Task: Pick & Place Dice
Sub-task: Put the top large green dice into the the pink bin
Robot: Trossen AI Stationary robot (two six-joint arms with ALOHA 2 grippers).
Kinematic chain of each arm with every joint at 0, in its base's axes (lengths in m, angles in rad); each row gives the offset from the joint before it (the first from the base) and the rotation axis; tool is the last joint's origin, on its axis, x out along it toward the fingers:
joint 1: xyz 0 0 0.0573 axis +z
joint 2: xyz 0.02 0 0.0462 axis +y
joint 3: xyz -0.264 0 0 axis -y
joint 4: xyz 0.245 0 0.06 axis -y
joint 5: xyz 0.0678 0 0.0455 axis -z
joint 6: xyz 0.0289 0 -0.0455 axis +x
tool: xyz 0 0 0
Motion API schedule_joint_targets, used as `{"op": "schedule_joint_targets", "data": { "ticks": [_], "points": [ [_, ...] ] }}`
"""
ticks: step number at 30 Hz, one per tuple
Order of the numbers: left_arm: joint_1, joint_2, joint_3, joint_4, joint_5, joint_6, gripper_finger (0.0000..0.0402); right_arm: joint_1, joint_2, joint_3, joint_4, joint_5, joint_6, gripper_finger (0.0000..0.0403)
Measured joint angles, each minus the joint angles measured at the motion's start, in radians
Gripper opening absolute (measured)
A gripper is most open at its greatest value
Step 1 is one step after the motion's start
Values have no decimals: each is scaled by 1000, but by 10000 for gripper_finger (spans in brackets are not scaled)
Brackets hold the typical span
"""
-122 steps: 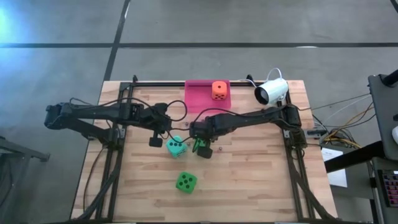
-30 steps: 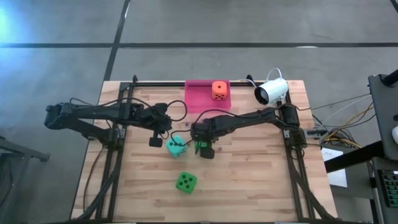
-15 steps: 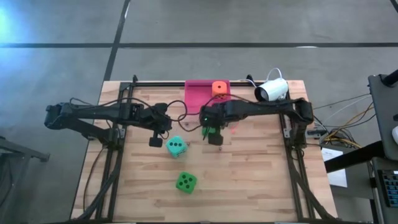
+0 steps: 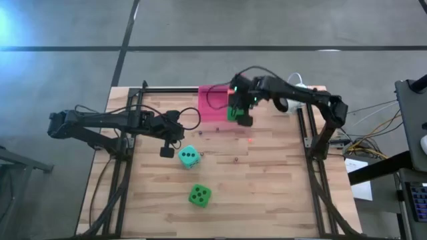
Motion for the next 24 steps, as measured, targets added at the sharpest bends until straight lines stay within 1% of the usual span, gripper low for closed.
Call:
{"op": "schedule_joint_targets", "data": {
  "ticks": [2, 5, 8, 11, 17, 24],
  "points": [
    [0, 0, 0, 0, 0, 0, 8, -53, 11, -2, 7, -48, -41, 358],
    [0, 0, 0, 0, 0, 0, 8, -103, 30, -4, 27, -59, -105, 360],
    [0, 0, 0, 0, 0, 0, 8, -122, 50, -5, 46, -81, -159, 360],
    [0, 0, 0, 0, 0, 0, 8, -128, 67, -7, 58, -76, -194, 360],
    [0, 0, 0, 0, 0, 0, 8, -144, 103, -7, 59, -62, -178, 361],
    [0, 0, 0, 0, 0, 0, 8, -147, 106, -24, 80, -57, -175, 367]
  ]
}}
